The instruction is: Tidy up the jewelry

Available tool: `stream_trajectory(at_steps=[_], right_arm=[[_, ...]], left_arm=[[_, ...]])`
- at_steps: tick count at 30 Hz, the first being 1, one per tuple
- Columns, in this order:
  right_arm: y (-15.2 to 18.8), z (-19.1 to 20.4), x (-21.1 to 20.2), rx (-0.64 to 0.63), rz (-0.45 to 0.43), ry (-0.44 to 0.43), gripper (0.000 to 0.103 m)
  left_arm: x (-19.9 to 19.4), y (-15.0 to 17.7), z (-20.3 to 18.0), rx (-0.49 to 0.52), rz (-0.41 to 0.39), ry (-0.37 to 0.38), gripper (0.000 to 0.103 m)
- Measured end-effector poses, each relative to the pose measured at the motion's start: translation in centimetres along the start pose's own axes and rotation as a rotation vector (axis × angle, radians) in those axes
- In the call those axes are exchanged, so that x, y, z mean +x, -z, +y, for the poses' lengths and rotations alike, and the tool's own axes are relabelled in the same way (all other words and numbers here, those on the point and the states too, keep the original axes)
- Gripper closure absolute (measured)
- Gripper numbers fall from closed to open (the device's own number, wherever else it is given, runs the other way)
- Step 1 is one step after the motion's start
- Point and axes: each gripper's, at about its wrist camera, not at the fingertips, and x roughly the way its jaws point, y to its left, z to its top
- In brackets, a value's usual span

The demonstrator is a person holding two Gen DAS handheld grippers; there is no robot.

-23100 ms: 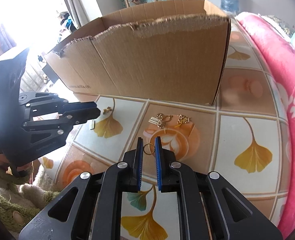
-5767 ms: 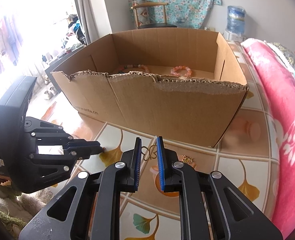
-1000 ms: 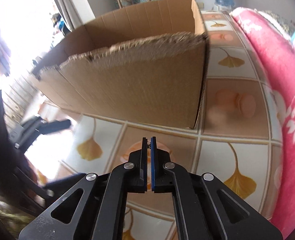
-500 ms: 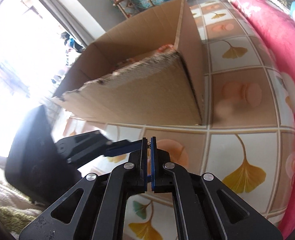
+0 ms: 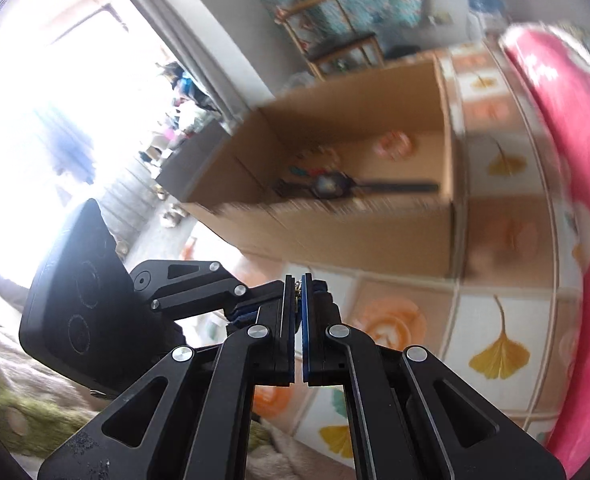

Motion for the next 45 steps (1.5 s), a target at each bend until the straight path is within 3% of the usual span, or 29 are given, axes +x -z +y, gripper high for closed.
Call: stream_trajectory(at_steps=[7,11,14,18,20,23,25,33,41,45], right_arm=[[-5.5,2.4,-0.8,-0.142,-0.065,-0.045,0.102],[-8.3,1.8,0.7,-0.176,-0.054,-0.024,0.102],[-9.6,0.5,2.8,-0.165,-0.014,-0.001,0.102],[-9.9,-2.0,5.1,-0.123,0.063,0.053,0.098],[-9.7,-2.8,5.9,-0.110,0.096,0.089,0.091],[-9.4,-3.5,5.9,-0.107,0.093,0.134,0.076],[-9.3,-3.5,5.2,-0.108,0.073,0.142,0.075],[-9.2,-3.0,1.2,-0.085,-0.068,0.161,0.070],[-6.0,0.0,-2.9,-0.059,-0.228,0.139,0.038],[-4.3,2.1,-2.8,-0.081,-0.233,0.220,0.026]], left_arm=[[-2.5,-3.9,3.2,0.033,-0.064,-0.096,0.101],[-1.7,-5.1,5.4,0.029,-0.049,-0.117,0.101],[0.2,-5.2,6.9,-0.013,0.010,-0.096,0.101],[3.6,-3.9,8.5,-0.078,0.156,-0.078,0.100],[4.6,-3.2,9.3,-0.120,0.210,-0.058,0.093],[4.3,-2.6,10.0,-0.173,0.211,-0.036,0.082],[3.6,-2.4,10.5,-0.207,0.196,-0.030,0.075],[-1.5,-2.7,12.5,-0.305,0.079,-0.089,0.056],[-8.9,-1.1,12.0,-0.384,-0.046,-0.086,0.017],[-11.4,0.1,11.3,-0.423,-0.065,-0.162,0.005]])
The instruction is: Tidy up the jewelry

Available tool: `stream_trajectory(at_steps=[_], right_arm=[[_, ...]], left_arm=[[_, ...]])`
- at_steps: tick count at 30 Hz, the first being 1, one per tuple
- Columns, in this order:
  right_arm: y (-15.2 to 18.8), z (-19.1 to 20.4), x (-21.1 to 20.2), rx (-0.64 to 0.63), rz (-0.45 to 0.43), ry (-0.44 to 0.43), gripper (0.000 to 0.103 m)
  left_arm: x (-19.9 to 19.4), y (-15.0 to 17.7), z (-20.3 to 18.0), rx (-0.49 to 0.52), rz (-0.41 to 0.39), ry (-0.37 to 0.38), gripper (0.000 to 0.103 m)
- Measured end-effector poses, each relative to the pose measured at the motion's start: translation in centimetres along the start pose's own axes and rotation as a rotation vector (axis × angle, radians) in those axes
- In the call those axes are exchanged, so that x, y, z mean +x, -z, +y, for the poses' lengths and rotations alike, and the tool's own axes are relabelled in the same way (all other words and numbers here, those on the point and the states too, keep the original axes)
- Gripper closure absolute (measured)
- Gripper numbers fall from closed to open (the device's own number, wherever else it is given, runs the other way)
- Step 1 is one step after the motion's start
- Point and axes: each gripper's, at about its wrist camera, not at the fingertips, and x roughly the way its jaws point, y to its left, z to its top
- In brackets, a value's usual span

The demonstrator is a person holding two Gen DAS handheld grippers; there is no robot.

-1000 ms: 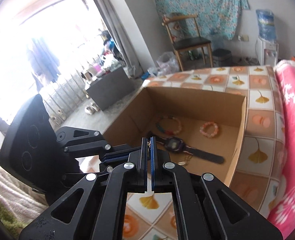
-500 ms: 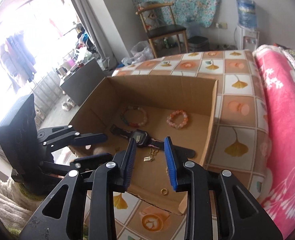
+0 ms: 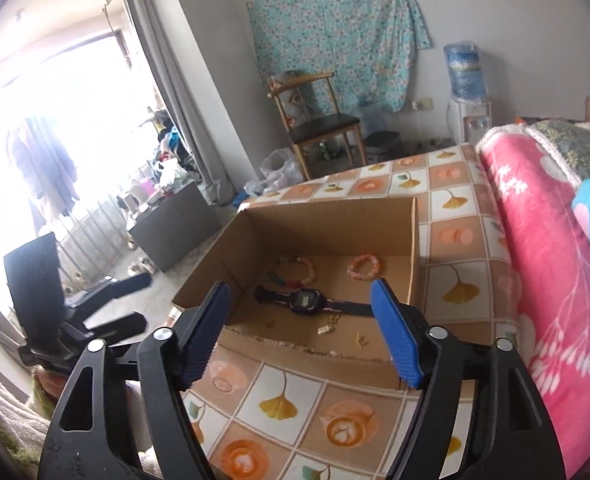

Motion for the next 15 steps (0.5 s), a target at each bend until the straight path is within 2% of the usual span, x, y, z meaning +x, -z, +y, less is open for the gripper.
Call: stream_trajectory(at_steps=[5,10,15], right_arm=[[1.6,3.0,0.9,-0.086,0.022,0.173,0.018],[2.5,3.9,1.4,-0.068,0.035,0.266,0.009],[3.4,4.3,2.2,-0.063,0.056,0.420,0.009]], left_arm=[[-1.1,0.5,0.2,-0.022,-0.007,-0.133,0.005],[-1.3,0.4,0.3,-0.028,0.007,-0.270,0.005],[-1.2,0.6,0.5,-0.049,0.006,-0.439,0.005]])
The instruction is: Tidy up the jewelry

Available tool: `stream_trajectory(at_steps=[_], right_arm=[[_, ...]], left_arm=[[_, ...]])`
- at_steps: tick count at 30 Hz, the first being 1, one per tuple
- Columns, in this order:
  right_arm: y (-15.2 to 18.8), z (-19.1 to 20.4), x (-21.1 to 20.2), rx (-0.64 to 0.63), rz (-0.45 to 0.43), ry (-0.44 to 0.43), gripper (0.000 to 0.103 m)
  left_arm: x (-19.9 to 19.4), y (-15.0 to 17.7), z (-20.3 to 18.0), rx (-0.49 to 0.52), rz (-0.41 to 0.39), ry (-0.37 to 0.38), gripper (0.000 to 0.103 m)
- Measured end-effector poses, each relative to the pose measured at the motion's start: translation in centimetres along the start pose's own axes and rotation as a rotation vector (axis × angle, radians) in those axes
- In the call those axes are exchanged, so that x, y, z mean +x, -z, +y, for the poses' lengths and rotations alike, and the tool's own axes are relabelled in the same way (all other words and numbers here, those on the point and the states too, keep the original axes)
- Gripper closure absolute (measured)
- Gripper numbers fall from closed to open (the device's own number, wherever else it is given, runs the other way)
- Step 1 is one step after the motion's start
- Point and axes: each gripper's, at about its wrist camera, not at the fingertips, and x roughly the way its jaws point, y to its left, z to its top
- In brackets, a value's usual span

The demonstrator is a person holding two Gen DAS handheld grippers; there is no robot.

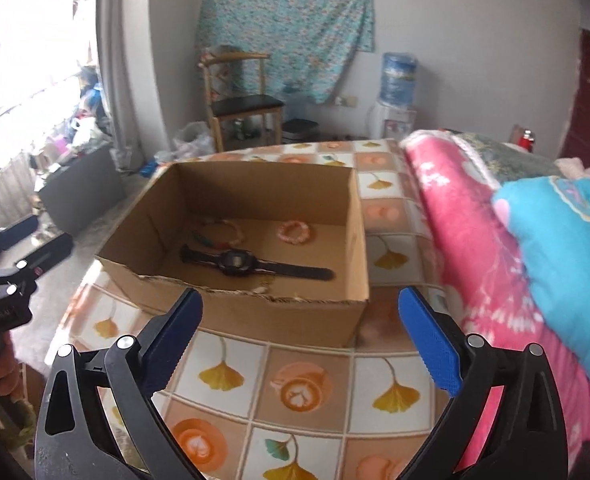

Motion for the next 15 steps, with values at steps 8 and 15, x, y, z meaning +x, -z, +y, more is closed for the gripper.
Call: stream_trajectory(at_steps=[8,15], right_arm=[[0.8,0.3,0.4,0.093,0.046,-0.002,0.008],[1.0,1.1,0.6,0.093,0.078,0.003,0.008]], left_arm=[[1.1,0.2,-1.2,0.055,0.108,-0.011,0.005],[1.6,0.6,-2.1,0.023,0.157,-0.031,0.005]])
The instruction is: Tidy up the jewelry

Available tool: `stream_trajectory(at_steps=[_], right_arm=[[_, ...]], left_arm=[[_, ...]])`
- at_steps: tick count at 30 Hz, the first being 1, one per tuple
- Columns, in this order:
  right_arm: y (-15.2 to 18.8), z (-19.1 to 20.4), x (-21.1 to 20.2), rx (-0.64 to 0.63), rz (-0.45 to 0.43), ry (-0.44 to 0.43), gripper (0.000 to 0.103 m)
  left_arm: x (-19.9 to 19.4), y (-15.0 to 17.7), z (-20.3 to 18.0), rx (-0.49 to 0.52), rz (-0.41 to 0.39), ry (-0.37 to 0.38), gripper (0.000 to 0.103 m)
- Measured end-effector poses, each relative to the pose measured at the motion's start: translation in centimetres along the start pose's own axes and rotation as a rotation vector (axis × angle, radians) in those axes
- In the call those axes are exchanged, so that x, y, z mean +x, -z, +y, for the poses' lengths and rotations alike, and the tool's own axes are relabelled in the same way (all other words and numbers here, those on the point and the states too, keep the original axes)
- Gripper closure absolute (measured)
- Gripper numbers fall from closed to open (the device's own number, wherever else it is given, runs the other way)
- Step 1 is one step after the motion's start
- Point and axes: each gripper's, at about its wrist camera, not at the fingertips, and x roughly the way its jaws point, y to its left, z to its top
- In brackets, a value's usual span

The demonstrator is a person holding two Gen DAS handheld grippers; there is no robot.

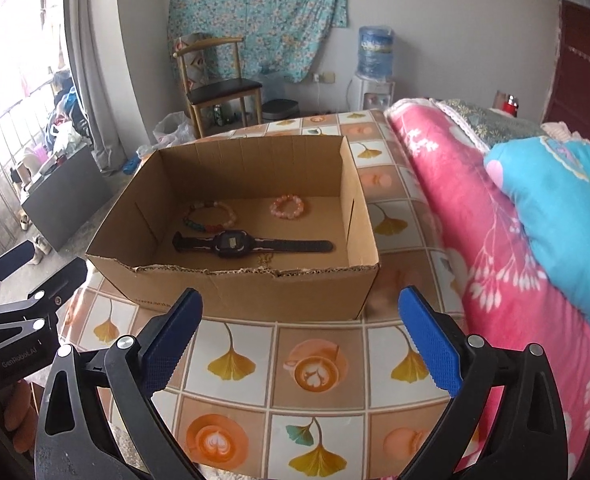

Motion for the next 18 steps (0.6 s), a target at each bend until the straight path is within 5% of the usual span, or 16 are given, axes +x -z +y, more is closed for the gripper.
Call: stream_trajectory(at_steps=[18], right_arm=[[0.2,-0.3,0.9,0.020,0.052,-0.027,0.008]], left_arm=[[1.3,-0.3,-0.7,-0.058,0.090,-0.011,0.005]])
